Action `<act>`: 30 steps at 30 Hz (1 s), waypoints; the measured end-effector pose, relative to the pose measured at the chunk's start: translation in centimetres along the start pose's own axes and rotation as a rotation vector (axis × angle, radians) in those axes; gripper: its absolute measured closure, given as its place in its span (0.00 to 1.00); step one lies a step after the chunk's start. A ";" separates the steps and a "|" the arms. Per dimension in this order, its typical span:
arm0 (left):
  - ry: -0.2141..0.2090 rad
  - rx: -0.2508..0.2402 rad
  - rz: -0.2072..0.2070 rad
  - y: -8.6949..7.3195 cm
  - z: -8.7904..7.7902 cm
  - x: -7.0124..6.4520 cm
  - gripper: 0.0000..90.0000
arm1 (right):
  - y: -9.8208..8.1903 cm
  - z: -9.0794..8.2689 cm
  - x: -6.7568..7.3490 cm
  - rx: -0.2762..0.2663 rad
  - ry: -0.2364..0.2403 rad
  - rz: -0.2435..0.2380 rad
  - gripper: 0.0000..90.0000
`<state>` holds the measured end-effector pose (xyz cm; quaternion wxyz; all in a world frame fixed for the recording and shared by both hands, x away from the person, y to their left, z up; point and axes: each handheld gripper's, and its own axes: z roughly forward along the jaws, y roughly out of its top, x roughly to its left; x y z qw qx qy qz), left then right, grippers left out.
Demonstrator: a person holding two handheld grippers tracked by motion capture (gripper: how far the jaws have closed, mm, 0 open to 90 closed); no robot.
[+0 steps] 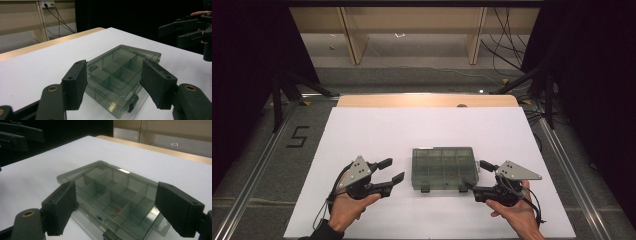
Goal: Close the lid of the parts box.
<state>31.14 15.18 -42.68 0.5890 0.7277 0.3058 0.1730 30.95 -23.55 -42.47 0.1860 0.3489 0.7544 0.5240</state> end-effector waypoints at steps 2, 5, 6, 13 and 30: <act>0.009 -0.001 -0.017 -0.1 -0.2 -0.1 0.41 | -0.1 -0.1 0.1 -0.013 0.000 0.005 0.20; 0.008 -0.012 -0.003 -0.1 -0.5 -0.1 0.40 | -0.1 -0.4 0.2 -0.020 -0.014 0.004 0.20; 0.007 -0.017 -0.004 -0.1 -0.7 -0.1 0.39 | -0.1 -0.5 0.2 -0.024 -0.010 0.001 0.20; 0.016 -0.034 0.003 -0.2 -1.4 -0.1 0.38 | -0.2 -1.3 0.4 -0.038 -0.016 0.007 0.20; 0.040 -0.060 0.025 -0.6 -2.4 -0.3 0.35 | -0.5 -2.1 0.8 -0.079 -0.018 -0.003 0.19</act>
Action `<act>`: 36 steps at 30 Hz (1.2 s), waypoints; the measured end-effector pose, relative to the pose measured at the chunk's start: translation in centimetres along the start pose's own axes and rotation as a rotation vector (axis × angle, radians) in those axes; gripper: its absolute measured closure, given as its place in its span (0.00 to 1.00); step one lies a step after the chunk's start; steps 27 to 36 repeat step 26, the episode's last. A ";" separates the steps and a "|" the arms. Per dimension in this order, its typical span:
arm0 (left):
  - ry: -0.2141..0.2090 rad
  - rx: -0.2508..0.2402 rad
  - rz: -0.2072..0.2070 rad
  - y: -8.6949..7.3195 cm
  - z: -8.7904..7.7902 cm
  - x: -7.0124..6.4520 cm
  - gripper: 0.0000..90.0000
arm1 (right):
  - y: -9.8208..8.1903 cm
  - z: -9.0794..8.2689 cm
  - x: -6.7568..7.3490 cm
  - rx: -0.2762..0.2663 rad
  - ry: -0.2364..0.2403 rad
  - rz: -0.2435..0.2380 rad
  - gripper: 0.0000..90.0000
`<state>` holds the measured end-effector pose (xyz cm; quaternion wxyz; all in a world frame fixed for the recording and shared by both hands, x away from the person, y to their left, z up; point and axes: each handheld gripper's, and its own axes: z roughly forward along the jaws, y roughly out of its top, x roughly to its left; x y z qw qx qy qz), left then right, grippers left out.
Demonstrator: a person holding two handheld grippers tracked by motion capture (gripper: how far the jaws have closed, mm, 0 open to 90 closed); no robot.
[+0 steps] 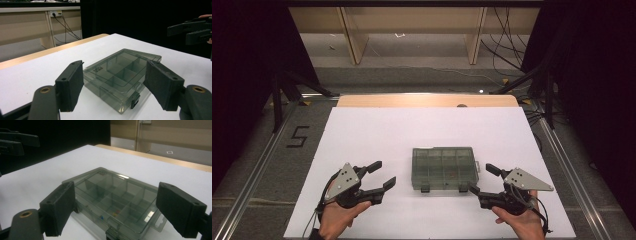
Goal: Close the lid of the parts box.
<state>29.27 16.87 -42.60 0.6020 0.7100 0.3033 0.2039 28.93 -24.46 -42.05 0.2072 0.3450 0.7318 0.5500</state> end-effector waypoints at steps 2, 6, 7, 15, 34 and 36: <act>-0.002 -0.007 -0.001 0.0 0.0 0.0 0.34 | 0.1 -0.1 0.0 -0.001 -0.002 -0.002 0.19; 0.003 -0.013 -0.013 0.0 0.0 0.0 0.33 | 0.1 -0.2 0.1 -0.006 -0.002 0.010 0.18; 0.003 -0.012 -0.012 0.0 0.0 0.0 0.33 | 0.1 -0.1 0.1 -0.008 -0.008 0.007 0.18; 0.008 -0.005 -0.014 0.0 0.1 0.2 0.32 | 0.1 -0.1 0.0 -0.011 -0.002 0.009 0.18; 0.000 0.004 -0.012 -0.1 0.2 0.1 0.31 | 0.0 0.1 -0.1 -0.005 -0.011 -0.001 0.18; 0.000 0.004 -0.012 -0.1 0.2 0.1 0.31 | 0.0 0.1 -0.1 -0.005 -0.011 -0.001 0.18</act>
